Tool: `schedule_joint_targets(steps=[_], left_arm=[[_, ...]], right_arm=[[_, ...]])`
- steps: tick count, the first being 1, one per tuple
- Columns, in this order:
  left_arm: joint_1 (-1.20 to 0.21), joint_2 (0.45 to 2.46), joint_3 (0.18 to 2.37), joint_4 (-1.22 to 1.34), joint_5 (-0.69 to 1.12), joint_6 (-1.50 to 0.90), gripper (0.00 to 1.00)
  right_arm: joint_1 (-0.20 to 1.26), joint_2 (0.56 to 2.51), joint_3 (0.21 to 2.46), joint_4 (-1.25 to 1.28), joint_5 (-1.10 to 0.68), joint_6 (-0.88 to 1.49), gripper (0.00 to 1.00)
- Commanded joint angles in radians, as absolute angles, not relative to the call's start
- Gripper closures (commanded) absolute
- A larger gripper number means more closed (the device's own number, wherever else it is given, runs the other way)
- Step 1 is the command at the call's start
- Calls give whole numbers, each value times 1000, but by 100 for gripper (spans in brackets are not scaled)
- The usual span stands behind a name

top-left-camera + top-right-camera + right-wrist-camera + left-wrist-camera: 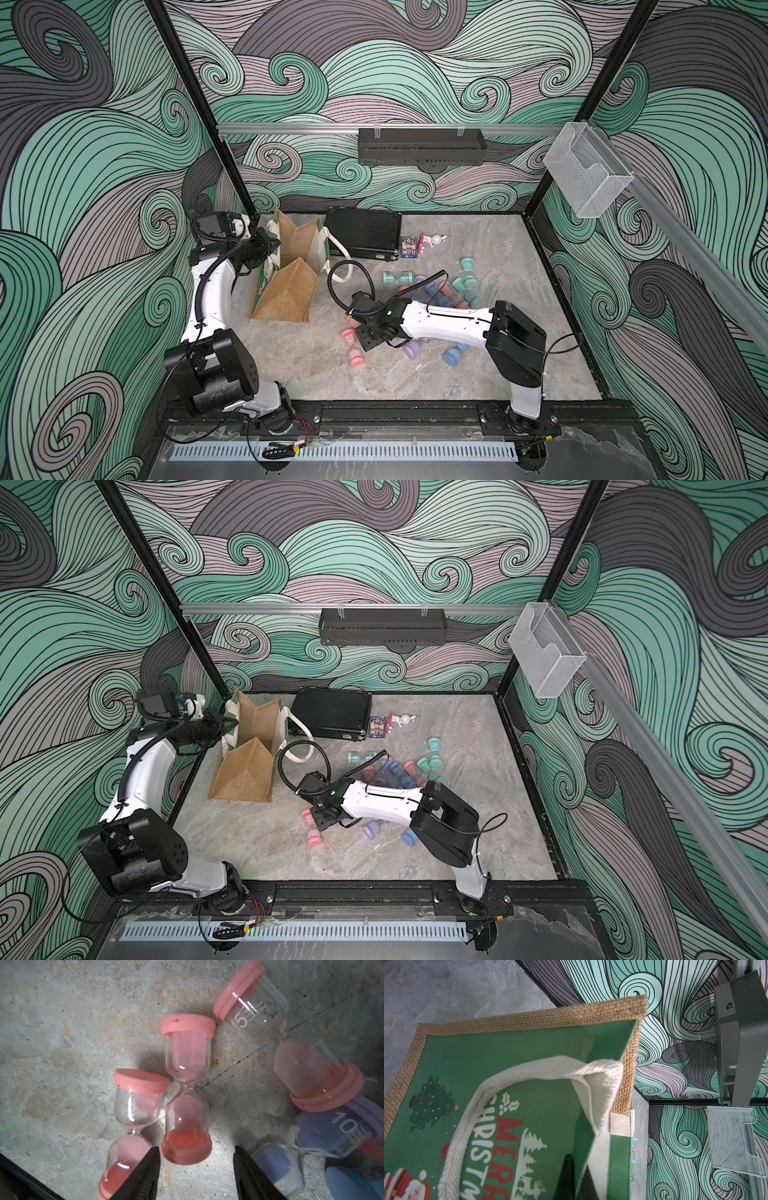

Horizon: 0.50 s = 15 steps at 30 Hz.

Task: Put the hourglass into the canvas bag
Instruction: Pick up the hourglass from the center of the board.

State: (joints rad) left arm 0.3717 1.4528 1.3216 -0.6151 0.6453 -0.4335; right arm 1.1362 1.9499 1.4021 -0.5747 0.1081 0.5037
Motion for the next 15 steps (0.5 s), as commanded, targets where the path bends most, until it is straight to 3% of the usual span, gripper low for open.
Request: schedule_joint_targets(steps=[1, 9, 15], left_arm=[[374, 1450, 1342, -645, 693, -390, 100], [374, 1439, 1337, -640, 724, -365, 100], [373, 1442, 1341, -635, 741, -364, 100]], right_arm=[[1144, 1984, 1442, -562, 103, 512, 41], [1147, 2043, 1451, -554, 130, 494, 46], [1146, 2054, 1445, -550, 147, 473, 57]])
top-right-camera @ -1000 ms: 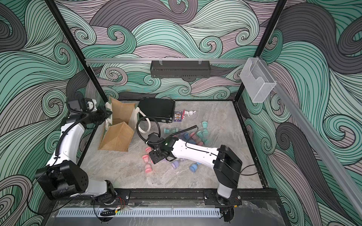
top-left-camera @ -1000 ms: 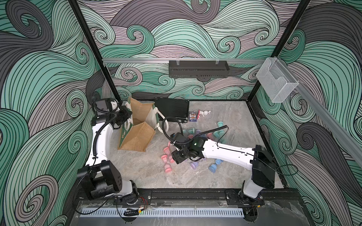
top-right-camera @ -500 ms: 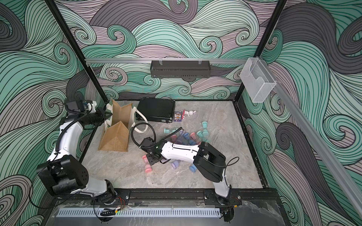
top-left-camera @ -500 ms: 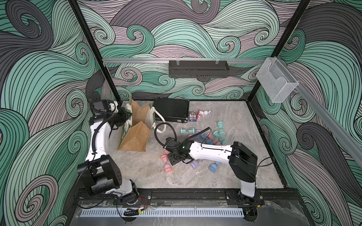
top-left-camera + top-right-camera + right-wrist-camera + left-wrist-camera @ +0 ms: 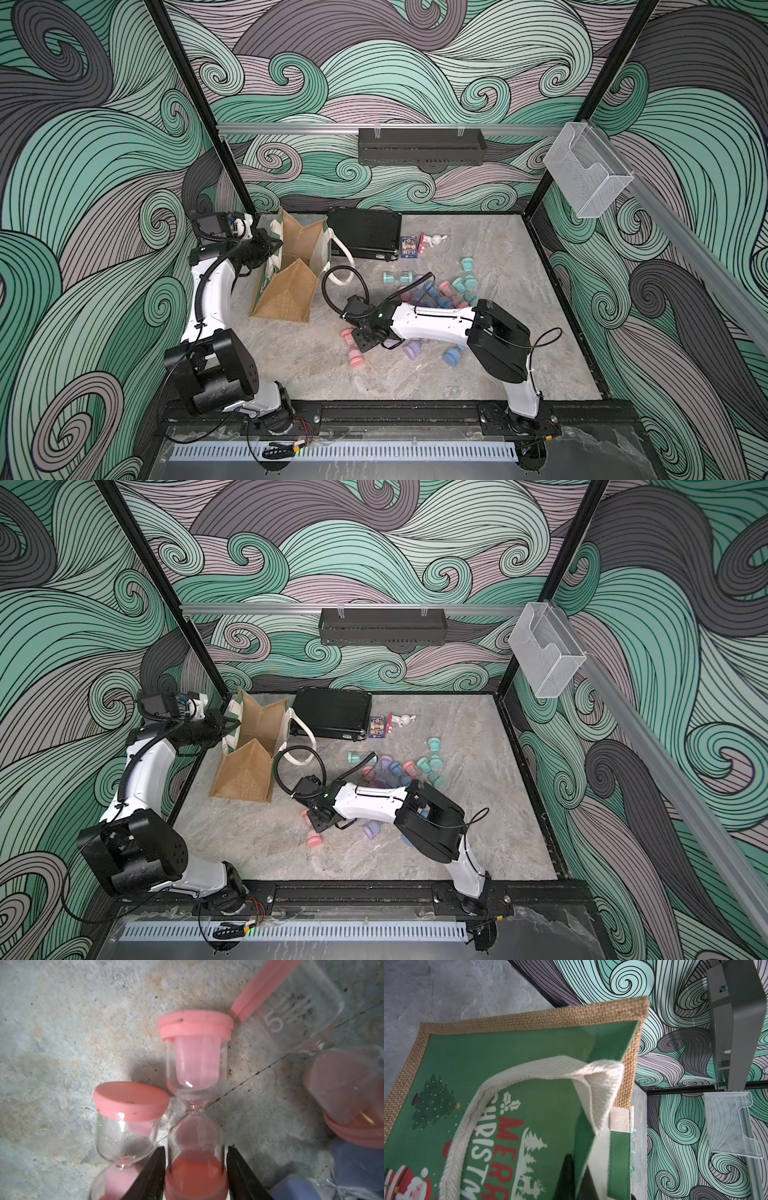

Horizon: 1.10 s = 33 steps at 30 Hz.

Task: Put the hourglass into the canvas bag
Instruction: Pick up the hourglass from the center of the board.

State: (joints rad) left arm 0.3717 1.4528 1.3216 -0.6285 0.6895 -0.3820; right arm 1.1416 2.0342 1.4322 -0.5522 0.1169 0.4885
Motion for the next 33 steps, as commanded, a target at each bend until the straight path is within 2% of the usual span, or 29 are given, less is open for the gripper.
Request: schedule_joint_targets(steps=[1, 6, 22, 29, 33], left_arm=[[374, 1442, 1341, -635, 743, -364, 100], [374, 1447, 1344, -636, 761, -356, 100], [365, 1457, 1367, -616, 811, -354, 100], [349, 1469, 1387, -627, 819, -334, 100], [328, 1474, 1393, -620, 823, -332, 100]], right_arm=[[1147, 2053, 1443, -550, 151, 469, 58], [1147, 2020, 1428, -548, 153, 453, 69], [1107, 1676, 1254, -527, 200, 432, 75], [1041, 1522, 1245, -555, 213, 426, 77], [1020, 1497, 1323, -569, 240, 365, 78]])
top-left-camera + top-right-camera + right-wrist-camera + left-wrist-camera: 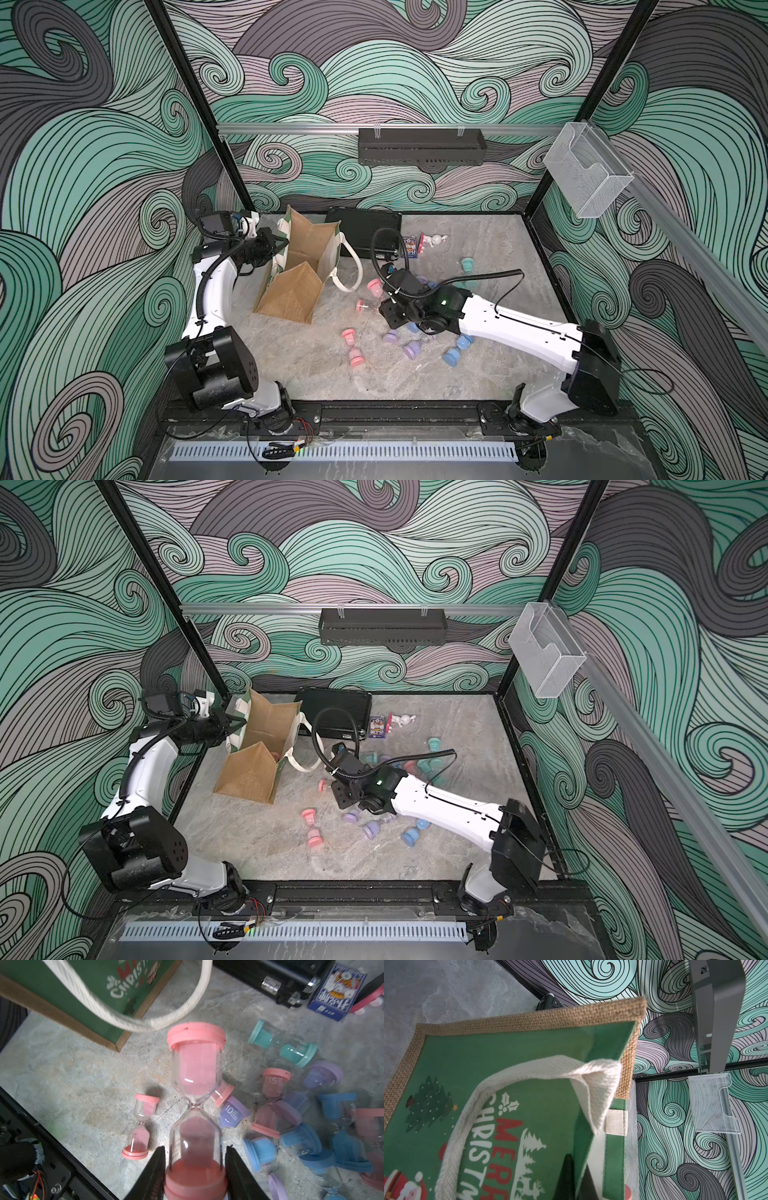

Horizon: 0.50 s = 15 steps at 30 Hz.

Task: Put the hourglass into the canvas bag
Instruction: Pick up the hourglass from the center of the board.

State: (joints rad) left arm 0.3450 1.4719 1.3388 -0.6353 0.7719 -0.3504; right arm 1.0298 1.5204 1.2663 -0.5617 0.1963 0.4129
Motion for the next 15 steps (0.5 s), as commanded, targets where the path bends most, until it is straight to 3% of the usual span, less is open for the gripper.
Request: schedule_joint_targets(steps=[1, 15], left_arm=[[322, 1475, 1396, -615, 828, -339, 100], [193, 1434, 1411, -474, 818, -525, 100]], right_arm=[[1017, 1505, 1357, -573, 237, 347, 78], [984, 1823, 1897, -630, 72, 268, 77]])
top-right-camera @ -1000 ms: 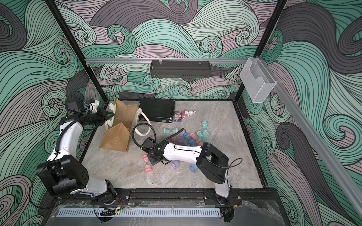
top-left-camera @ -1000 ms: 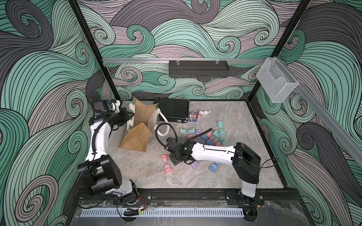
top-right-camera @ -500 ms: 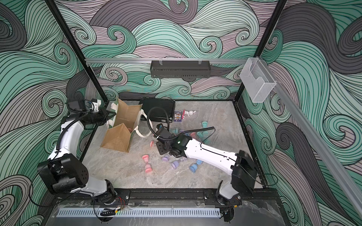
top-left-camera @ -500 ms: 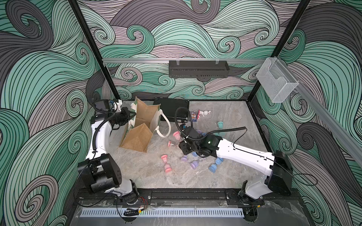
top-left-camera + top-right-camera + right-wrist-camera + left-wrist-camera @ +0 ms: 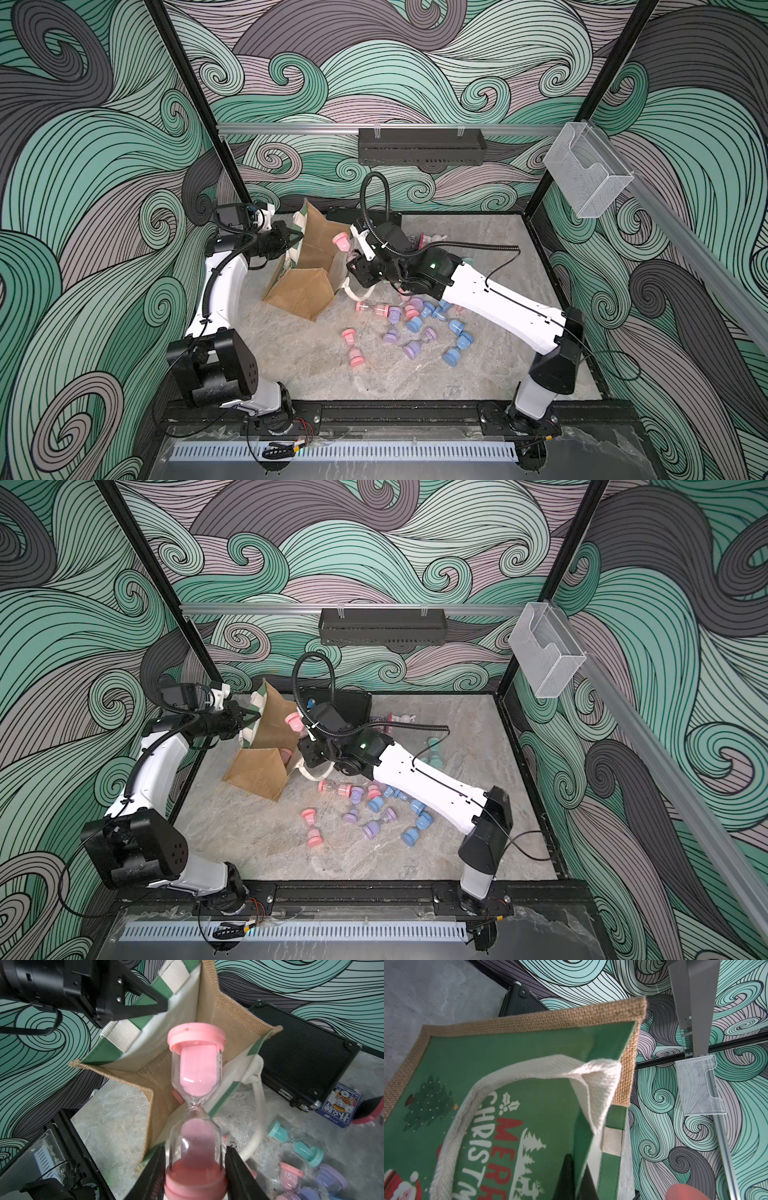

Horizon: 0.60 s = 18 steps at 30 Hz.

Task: Put the hourglass into the canvas bag
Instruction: Pick up the hourglass from the center of the board, then place the hourglass in the canvas bag, then place the canvas bag at the center of the board.

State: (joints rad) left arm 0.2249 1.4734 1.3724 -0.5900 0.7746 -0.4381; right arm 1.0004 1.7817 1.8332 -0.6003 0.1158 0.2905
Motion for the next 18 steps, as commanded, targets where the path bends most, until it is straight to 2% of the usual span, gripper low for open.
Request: schedule_joint_targets(steps=[1, 8, 10, 18], left_arm=[[183, 1436, 1415, -459, 821, -547, 100], [147, 1463, 1417, -360, 828, -643, 100], [144, 1493, 1422, -326, 881, -669, 100], [162, 1564, 1446, -428, 899, -545, 100]], right_arm=[[980, 1845, 1924, -637, 67, 265, 77], [939, 2014, 2104, -732, 81, 277, 75], [933, 2049, 2143, -745, 95, 284, 75], [908, 2153, 2208, -790, 135, 279, 72]])
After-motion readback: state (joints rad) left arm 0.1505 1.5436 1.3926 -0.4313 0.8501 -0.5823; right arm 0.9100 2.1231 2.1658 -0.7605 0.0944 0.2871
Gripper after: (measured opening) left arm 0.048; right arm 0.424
